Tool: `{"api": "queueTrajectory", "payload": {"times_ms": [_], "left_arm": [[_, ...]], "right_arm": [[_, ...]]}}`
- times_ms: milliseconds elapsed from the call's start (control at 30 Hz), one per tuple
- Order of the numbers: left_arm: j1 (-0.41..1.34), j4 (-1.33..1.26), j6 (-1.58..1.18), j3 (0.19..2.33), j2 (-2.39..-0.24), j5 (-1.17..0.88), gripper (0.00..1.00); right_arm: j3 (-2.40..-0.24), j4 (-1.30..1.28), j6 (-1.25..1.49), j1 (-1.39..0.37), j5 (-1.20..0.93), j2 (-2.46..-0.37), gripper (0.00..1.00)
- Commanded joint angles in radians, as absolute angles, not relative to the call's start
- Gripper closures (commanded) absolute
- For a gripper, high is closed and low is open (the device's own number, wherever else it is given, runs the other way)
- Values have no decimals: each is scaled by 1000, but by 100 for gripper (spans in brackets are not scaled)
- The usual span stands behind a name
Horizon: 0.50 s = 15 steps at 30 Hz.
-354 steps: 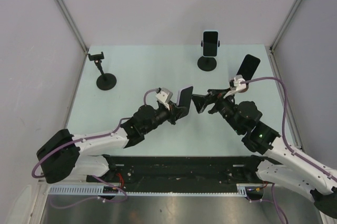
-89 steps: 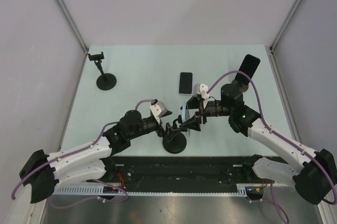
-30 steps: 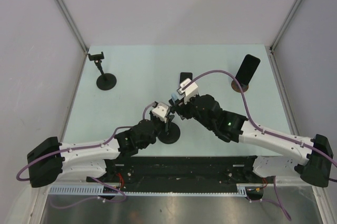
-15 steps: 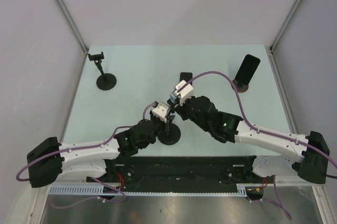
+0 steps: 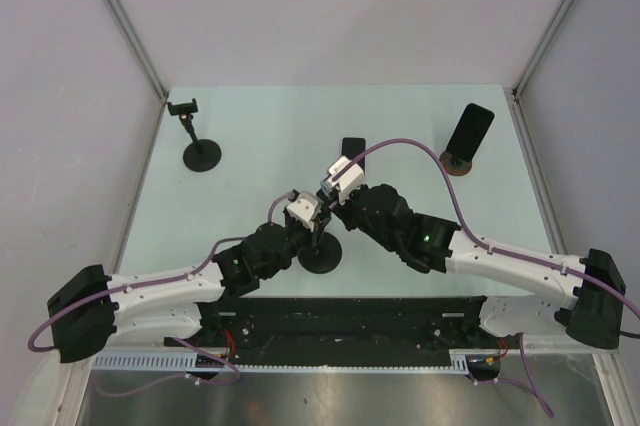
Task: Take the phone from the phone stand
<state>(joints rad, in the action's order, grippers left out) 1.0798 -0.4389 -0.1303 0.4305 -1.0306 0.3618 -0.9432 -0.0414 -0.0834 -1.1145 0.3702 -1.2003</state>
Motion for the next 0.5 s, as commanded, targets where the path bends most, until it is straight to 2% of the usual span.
{"api": "queueTrajectory", "payload": {"times_ms": [0,67,133,333,467], "left_arm": [[1057,-483,-115,460,-1026,351,100],[1058,-485,-106,459,-1022,338,100],[1057,-485,-104,457,-1019,325,100],[1058,-485,-117,451,-1011,310,100],[1058,-483,-121,445,-1000,318,100]], "right_arm": [[-982,-25,-78,-1124,345,-1201,100],[-982,-17,-74,-1124,373,-1218,92],[-980,-11,-75,-1124,394,-1227,78],[-973,98,-63,-1114,437,-1258,59],[-971,121,-64,-1111,459,-1273,58]]}}
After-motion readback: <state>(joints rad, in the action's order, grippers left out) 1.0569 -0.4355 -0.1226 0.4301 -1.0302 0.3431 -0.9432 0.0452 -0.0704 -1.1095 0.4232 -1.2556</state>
